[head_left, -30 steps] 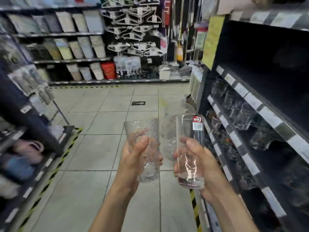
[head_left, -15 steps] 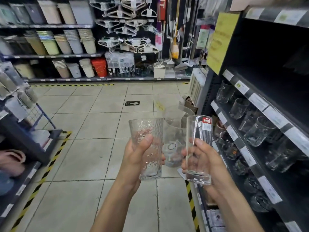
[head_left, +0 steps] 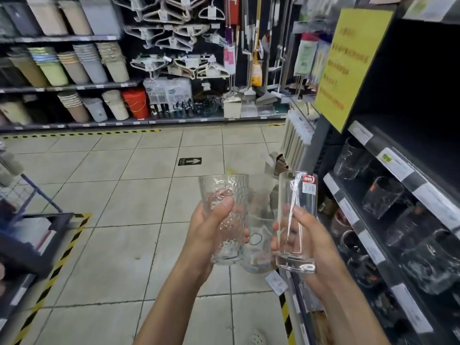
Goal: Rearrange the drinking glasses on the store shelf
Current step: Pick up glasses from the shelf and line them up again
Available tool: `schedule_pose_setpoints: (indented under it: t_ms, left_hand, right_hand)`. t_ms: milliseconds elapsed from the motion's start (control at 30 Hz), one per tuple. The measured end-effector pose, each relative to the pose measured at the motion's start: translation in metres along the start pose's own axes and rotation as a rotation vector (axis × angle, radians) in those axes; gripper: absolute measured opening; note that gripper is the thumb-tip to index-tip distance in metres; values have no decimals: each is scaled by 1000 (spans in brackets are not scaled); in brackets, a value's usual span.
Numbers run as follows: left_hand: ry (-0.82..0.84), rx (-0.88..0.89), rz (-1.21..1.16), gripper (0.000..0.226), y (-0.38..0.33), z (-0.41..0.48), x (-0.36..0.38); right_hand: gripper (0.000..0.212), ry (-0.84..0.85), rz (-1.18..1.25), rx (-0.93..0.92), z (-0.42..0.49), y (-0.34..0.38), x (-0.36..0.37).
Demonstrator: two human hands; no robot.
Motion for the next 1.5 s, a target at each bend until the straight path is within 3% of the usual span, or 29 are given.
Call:
schedule_pose_setpoints:
  t_ms: [167,333,467,567,800,933,1100,1200,1300,1367,1500]
  left_hand:
    - [0,-28,62,73,0,108,12]
    - [111,-66,40,76,10,191,47]
    - [232,-132,44,74,34,249,90]
    - [351,-199,73,91,56,288,129]
    - [707,-321,60,104,87,335,228]
    - [947,-352,51,107,76,331,279]
    - [1145,-376,95,81,76,321,313]
    - [1218,-439,140,101,82,314,326]
    - [1256,-418,172,112,85,309,342]
    - [1289,-382,184,113,85,303,356]
    - [1369,-361,156,115,86,288,389]
  right_hand:
    - [60,-7,14,-5,85,42,-26]
    - [25,-105,34,-75,132,86,-63]
    - [49,-262,-15,-145,148,114,-102]
    - [57,-445,-34,-192,140,130,-135]
    - [90,-791,2,-424,97,176,-159]
    - [78,-983,82,-548,78,182,-158]
    - [71,-1191,94,-583,53,167,-154]
    - [67,-1338,90,-579,37,162,-142]
    - [30,-1443,53,-547,21,160,-139]
    - [16,-1528,13,-523,9,165,-137]
    - [41,-1571,-123,-473,-12,178,-146]
Point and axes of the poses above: each hand's wrist, its own z-axis towards the middle knuckle, its own x-axis out of the palm, y = z × x, the point moved 7 cm from there along z, towards the middle knuckle, and after that the axes turned 4 degrees about y, right-handed, at the moved point
